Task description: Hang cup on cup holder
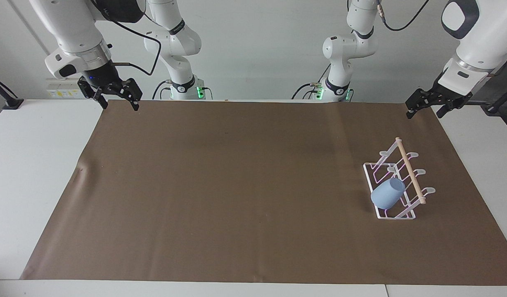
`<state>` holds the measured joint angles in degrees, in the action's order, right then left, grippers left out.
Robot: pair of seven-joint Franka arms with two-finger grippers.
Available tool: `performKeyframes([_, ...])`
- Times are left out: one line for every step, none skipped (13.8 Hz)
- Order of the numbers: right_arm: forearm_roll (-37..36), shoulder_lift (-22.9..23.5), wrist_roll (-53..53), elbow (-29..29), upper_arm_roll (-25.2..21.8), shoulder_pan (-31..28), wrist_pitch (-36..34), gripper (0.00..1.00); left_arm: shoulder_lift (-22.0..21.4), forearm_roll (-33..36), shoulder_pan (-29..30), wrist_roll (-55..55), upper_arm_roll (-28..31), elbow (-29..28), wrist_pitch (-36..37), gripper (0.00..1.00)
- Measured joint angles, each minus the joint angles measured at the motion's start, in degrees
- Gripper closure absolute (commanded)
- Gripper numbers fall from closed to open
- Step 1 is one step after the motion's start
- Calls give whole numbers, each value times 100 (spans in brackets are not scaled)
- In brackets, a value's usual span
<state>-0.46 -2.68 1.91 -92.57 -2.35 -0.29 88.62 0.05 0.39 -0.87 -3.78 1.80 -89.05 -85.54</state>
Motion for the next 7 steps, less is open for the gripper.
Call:
performKeyframes([0,0,0,0,0,0,0,0,0,-44,-45,-5,77,2,18,0])
performKeyframes([0,0,0,0,0,0,0,0,-1,-69,-53,-12,95,4,27,0])
performKeyframes([0,0,0,0,0,0,0,0,-2,-83,-71,-13,98,5,43,0])
performKeyframes([0,0,0,0,0,0,0,0,-5,-85,-106,-13,105,5,58,0])
performKeyframes([0,0,0,0,0,0,0,0,-8,-86,-129,-13,106,6,67,0])
performKeyframes([0,0,0,0,0,0,0,0,-9,-86,-135,-13,106,6,71,0])
performKeyframes([0,0,0,0,0,0,0,0,-9,-86,-133,-13,112,6,77,0])
